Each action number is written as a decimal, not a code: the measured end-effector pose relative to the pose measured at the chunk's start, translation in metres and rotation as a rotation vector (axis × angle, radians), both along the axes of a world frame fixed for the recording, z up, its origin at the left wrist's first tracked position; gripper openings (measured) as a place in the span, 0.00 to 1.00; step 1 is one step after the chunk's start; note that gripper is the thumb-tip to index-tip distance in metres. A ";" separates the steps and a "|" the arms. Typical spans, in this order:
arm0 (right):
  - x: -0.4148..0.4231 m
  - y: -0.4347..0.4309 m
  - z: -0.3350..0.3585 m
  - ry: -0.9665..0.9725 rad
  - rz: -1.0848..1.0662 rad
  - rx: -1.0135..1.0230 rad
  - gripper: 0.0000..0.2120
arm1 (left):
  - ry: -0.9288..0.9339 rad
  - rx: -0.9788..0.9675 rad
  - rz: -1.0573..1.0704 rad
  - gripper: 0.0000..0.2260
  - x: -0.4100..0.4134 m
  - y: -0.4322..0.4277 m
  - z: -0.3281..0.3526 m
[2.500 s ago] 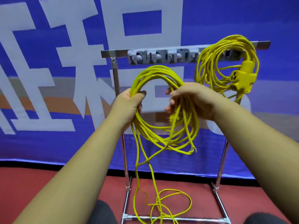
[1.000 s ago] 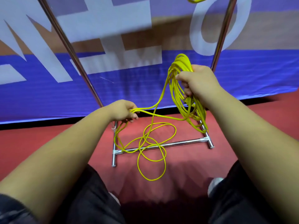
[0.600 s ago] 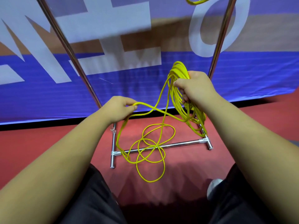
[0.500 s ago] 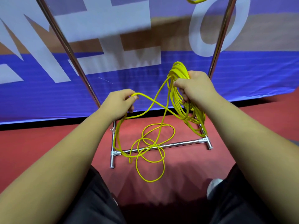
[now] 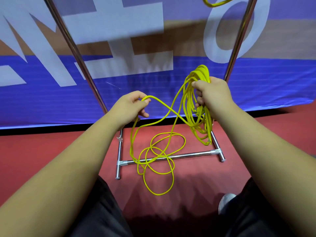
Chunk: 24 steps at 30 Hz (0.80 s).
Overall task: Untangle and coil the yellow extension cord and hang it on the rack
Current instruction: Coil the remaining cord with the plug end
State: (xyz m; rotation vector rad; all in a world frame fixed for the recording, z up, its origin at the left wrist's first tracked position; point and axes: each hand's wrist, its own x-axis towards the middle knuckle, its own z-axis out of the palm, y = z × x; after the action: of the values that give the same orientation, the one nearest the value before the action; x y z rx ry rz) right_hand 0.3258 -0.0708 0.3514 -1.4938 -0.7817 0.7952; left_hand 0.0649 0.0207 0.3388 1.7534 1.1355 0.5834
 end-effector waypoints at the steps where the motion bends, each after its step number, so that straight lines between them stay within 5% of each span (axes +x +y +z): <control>1: -0.001 0.000 0.002 0.050 0.014 0.023 0.12 | -0.066 -0.070 0.048 0.07 0.003 0.000 0.000; 5: -0.007 0.005 0.002 0.096 0.053 0.067 0.13 | -0.542 -0.552 0.247 0.07 0.015 0.005 0.002; 9: -0.018 0.009 -0.007 -0.209 0.064 0.014 0.12 | -0.643 -0.644 0.349 0.07 0.021 0.011 0.001; 12: -0.021 0.012 -0.008 -0.297 0.032 -0.008 0.12 | -0.322 -0.312 0.241 0.12 0.017 0.017 0.007; 15: -0.017 0.011 -0.007 -0.176 0.025 0.019 0.12 | 0.119 0.011 -0.113 0.18 0.012 0.012 0.013; 20: -0.011 0.005 0.000 0.047 0.153 0.056 0.07 | 0.656 -0.163 -0.507 0.17 0.012 -0.004 -0.035; 24: -0.008 -0.002 0.007 0.131 0.310 0.056 0.11 | 1.249 0.023 -0.498 0.34 0.016 -0.011 -0.068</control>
State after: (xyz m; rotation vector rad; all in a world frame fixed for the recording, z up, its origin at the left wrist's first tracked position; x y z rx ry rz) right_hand 0.3180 -0.0725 0.3588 -1.2724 -0.9409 1.0821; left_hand 0.0810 0.0100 0.2709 2.3289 1.3396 -0.9521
